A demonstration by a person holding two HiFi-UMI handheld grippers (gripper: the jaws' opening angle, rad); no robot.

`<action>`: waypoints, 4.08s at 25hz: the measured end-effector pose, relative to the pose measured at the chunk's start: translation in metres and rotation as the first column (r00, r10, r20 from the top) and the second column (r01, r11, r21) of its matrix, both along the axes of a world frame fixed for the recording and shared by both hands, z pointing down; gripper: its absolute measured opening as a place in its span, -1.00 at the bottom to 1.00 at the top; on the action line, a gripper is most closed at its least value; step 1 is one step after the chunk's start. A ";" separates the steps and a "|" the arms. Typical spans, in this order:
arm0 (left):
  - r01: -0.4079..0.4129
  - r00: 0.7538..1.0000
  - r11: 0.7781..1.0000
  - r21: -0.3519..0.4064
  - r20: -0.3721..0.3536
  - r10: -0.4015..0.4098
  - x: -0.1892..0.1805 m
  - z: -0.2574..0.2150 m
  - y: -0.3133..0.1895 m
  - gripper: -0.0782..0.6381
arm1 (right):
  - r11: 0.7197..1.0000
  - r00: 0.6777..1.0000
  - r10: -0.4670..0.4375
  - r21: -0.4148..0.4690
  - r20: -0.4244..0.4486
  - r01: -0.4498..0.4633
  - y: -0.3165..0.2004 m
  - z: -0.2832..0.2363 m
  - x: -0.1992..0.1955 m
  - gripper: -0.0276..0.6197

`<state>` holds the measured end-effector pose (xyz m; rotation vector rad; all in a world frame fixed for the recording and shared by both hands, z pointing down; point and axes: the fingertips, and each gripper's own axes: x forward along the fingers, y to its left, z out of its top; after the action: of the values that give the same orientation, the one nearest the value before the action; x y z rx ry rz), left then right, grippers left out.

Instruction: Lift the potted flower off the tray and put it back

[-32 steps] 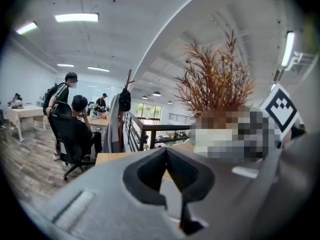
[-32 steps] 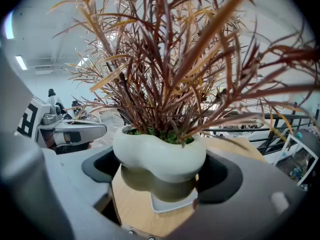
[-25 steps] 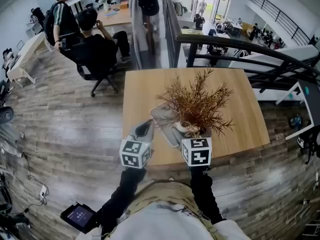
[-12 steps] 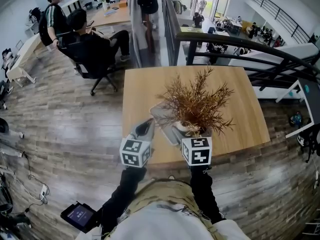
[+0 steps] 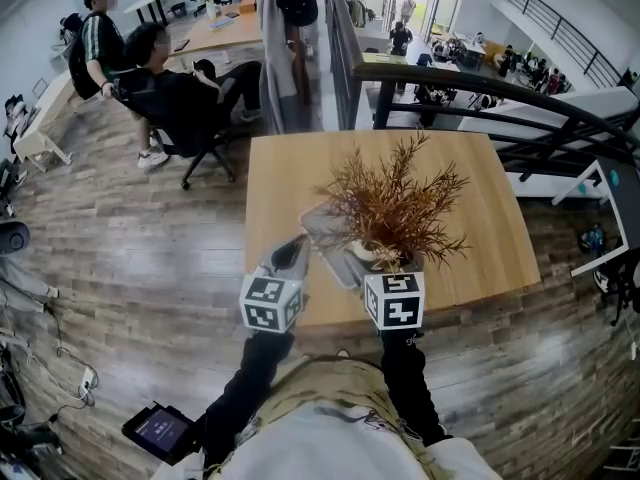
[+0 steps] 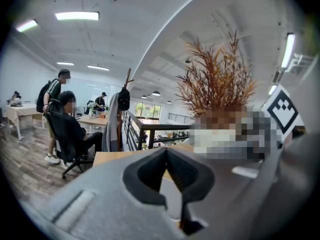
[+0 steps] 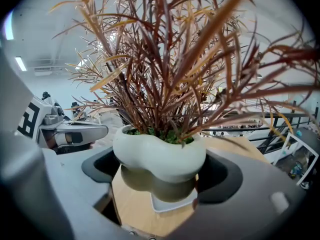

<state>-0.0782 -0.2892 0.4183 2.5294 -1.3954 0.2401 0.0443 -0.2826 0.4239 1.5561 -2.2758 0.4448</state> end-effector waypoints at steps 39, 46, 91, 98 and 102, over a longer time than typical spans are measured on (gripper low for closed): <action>0.102 0.992 0.973 -0.205 0.092 -0.085 -0.033 0.166 0.013 -0.78 | 0.990 0.998 -0.054 -0.133 -0.019 0.051 -0.038 0.230 0.004 0.56; 0.120 0.990 0.973 -0.195 0.093 -0.104 -0.038 0.212 0.011 -0.78 | 0.989 0.996 -0.073 -0.129 -0.045 0.066 -0.053 0.307 0.000 0.56; 0.097 0.995 0.981 -0.171 0.050 -0.089 -0.034 0.103 0.051 -0.78 | 0.985 0.995 -0.066 -0.164 -0.070 0.054 0.053 0.216 -0.008 -0.17; 0.025 1.000 0.994 -0.106 0.004 -0.025 -0.015 0.047 0.044 -0.78 | 0.997 0.998 0.039 0.065 -0.054 -0.036 0.048 0.089 0.007 -0.85; -0.012 1.000 0.999 -0.051 0.000 0.012 0.002 0.017 0.036 -0.78 | 0.986 0.998 0.036 0.162 -0.042 -0.029 0.038 0.031 0.009 -0.90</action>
<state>-0.0760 -0.2529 0.4355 2.4967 -1.3575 0.2750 0.0530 -0.2448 0.4549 1.6643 -2.3051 0.2355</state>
